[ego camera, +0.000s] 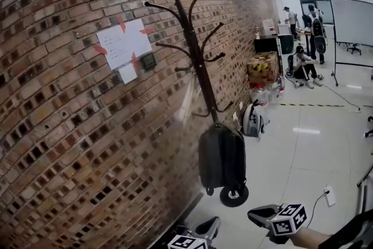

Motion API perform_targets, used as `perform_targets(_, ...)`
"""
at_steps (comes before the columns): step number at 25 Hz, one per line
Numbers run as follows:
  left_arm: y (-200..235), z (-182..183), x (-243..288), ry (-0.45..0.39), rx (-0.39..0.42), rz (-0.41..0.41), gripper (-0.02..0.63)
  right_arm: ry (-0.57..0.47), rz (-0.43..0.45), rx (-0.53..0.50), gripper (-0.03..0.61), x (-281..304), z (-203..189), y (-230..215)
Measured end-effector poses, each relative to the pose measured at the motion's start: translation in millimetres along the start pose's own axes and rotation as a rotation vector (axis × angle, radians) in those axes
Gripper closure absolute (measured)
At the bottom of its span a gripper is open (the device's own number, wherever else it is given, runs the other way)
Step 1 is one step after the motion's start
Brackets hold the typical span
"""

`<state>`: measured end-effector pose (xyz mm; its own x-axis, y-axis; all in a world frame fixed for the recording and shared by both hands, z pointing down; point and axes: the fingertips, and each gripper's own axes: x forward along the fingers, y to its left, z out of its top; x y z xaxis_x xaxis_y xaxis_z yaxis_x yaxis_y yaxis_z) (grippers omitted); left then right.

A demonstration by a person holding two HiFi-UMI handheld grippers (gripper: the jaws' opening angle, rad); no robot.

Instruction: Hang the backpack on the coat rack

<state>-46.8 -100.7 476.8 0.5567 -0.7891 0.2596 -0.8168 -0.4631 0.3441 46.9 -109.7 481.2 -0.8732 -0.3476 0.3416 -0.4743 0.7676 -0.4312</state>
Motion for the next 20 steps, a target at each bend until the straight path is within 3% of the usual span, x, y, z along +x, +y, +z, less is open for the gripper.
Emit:
perform_targets(6, -4, -41, -121, -0.023, -0.050, 0.055, 0.612, 0.041, 0.038, -0.075, 0.578, 14, -56, 124)
perform_targets(11, -32, -65, -211, -0.027, -0.060, 0.061, 0.612, 0.008, 0.062, -0.080, 0.578, -1, -92, 208)
perform_targets(20, -61, -78, -269, -0.033, -0.010, 0.005, 0.612, -0.020, 0.051, -0.100, 0.579, -12, -115, 273)
